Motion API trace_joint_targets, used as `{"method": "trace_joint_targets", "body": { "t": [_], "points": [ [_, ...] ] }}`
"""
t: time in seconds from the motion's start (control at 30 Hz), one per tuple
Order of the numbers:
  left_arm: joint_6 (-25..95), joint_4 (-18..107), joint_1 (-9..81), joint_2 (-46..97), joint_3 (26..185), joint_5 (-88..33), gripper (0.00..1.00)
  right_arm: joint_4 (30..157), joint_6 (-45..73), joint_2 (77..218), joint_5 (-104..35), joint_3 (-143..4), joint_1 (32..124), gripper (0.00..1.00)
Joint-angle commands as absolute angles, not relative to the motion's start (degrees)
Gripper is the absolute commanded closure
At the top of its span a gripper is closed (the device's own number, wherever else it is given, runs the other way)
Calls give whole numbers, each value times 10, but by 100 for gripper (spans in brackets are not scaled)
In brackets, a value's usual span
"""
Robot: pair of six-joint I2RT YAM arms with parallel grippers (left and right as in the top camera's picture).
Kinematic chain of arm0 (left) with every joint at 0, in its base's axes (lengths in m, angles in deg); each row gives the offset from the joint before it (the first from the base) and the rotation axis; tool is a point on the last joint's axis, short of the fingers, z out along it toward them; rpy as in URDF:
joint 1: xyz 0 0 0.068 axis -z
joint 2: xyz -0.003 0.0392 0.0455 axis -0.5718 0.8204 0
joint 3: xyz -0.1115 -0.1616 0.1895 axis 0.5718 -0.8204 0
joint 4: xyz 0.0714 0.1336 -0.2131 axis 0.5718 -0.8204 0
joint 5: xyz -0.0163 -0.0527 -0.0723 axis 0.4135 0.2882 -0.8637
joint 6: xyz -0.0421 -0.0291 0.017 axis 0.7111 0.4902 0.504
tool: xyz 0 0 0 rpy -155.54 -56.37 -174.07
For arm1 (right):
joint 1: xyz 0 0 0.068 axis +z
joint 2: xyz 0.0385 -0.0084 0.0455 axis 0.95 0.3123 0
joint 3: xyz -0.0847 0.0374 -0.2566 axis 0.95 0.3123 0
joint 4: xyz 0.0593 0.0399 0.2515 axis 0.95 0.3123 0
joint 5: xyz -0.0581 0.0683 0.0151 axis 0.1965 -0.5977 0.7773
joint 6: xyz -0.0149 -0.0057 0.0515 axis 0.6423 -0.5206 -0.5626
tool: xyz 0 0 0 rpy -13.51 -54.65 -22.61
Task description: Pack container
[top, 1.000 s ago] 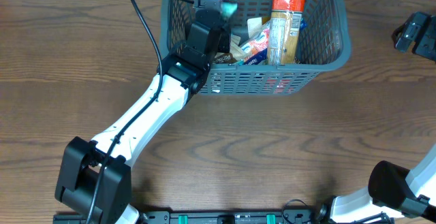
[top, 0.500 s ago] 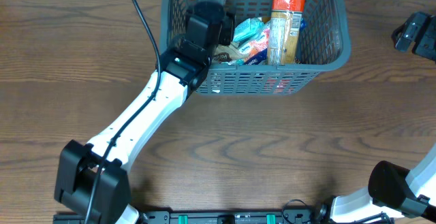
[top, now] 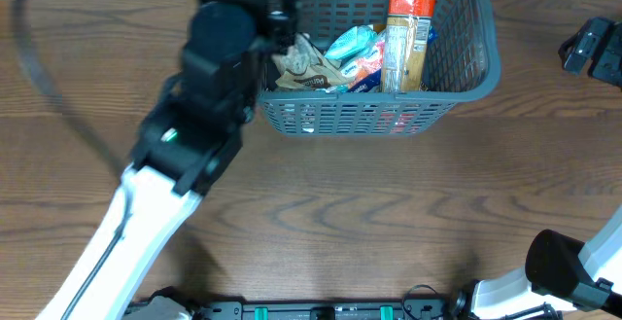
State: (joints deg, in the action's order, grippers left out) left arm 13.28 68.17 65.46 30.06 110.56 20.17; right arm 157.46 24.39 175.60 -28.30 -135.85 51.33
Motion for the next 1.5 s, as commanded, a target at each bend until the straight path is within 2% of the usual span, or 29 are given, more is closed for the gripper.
{"method": "trace_joint_targets", "body": {
  "t": [0.0,0.2,0.5,0.9,1.47],
  "points": [
    [121,640,654,271,1113,267,22,1577,251,1756,-288,-1357,511,1],
    [123,517,654,196,1113,266,12,1577,328,1740,-393,-1357,512,1],
    [141,381,654,91,1113,266,4,1577,331,1643,-395,-1353,513,1],
    [172,273,654,4,1113,266,1,1576,333,1445,-414,-1180,513,1],
    [171,179,654,-4,1113,263,1,1577,304,1255,-444,-948,531,1]
  ]
}}
